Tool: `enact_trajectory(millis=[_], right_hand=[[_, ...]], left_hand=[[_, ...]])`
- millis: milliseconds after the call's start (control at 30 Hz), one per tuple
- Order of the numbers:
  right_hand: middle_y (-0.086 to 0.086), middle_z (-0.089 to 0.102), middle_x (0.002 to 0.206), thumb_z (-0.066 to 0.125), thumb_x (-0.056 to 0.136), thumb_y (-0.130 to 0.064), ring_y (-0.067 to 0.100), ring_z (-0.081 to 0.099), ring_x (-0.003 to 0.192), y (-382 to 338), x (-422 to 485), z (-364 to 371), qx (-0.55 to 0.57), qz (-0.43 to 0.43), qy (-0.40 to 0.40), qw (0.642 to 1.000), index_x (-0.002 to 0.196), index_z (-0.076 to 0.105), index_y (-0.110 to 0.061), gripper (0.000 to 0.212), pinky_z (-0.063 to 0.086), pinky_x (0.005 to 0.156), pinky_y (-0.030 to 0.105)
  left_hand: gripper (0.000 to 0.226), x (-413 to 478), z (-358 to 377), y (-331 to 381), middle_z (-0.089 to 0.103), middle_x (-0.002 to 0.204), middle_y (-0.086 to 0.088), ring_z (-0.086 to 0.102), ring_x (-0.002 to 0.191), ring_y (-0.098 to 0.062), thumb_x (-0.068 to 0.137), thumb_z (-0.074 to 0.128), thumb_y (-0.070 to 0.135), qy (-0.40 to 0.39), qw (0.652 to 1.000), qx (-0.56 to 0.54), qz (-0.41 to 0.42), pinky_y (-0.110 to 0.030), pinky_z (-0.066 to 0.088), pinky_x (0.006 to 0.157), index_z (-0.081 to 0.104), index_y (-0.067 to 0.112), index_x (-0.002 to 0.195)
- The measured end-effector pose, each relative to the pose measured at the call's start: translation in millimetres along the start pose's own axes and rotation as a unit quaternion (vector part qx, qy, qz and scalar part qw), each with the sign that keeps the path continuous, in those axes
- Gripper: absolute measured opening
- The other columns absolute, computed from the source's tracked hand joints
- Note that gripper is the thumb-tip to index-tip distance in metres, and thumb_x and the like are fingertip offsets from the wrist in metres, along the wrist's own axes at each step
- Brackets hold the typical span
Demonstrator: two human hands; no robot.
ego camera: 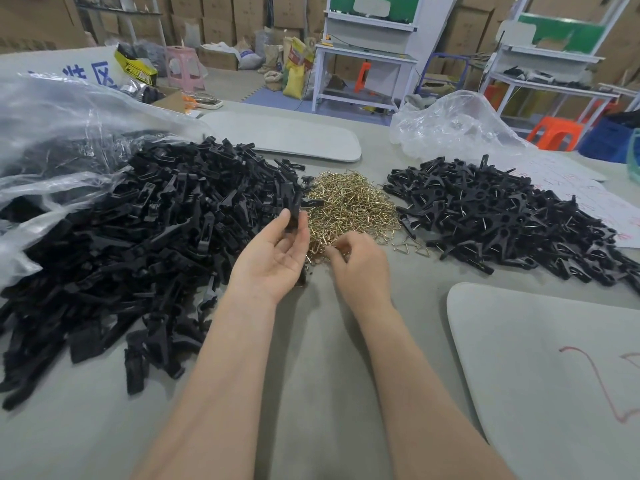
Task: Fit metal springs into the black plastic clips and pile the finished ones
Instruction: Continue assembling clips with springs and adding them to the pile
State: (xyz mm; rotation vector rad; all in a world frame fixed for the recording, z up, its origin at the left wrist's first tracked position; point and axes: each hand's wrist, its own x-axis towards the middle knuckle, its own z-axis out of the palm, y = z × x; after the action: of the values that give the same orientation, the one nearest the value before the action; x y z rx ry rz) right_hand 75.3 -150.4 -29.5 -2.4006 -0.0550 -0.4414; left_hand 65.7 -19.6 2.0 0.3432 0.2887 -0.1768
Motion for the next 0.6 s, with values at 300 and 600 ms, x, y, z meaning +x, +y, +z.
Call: enact_trajectory(millis=[300, 600], right_hand=[[-0.006, 0.064, 0.068, 0.064, 0.089, -0.012, 0.009, 0.061, 0.063, 2, 8, -22, 0.265, 0.106, 0.033, 0.958, 0.082, 0.066, -0.022, 0.012, 0.055, 0.067, 0.025], [0.001, 0.068, 0.099, 0.053, 0.092, 0.001, 0.013, 0.065, 0.088, 5, 8, -16, 0.215, 0.089, 0.016, 0.972, 0.122, 0.062, -0.009, 0.033, 0.054, 0.084, 0.024]], left_hand=[[0.006, 2, 0, -4, 0.061, 0.075, -0.010, 0.063, 0.069, -0.013, 0.083, 0.067, 0.002, 0.025, 0.998, 0.053, 0.024, -0.024, 0.059, 0.072, 0.064, 0.001, 0.078], [0.006, 2, 2, -6, 0.061, 0.075, -0.010, 0.064, 0.074, -0.016, 0.085, 0.064, 0.000, 0.028, 0.996, 0.074, 0.035, -0.027, 0.059, 0.074, 0.063, -0.001, 0.079]])
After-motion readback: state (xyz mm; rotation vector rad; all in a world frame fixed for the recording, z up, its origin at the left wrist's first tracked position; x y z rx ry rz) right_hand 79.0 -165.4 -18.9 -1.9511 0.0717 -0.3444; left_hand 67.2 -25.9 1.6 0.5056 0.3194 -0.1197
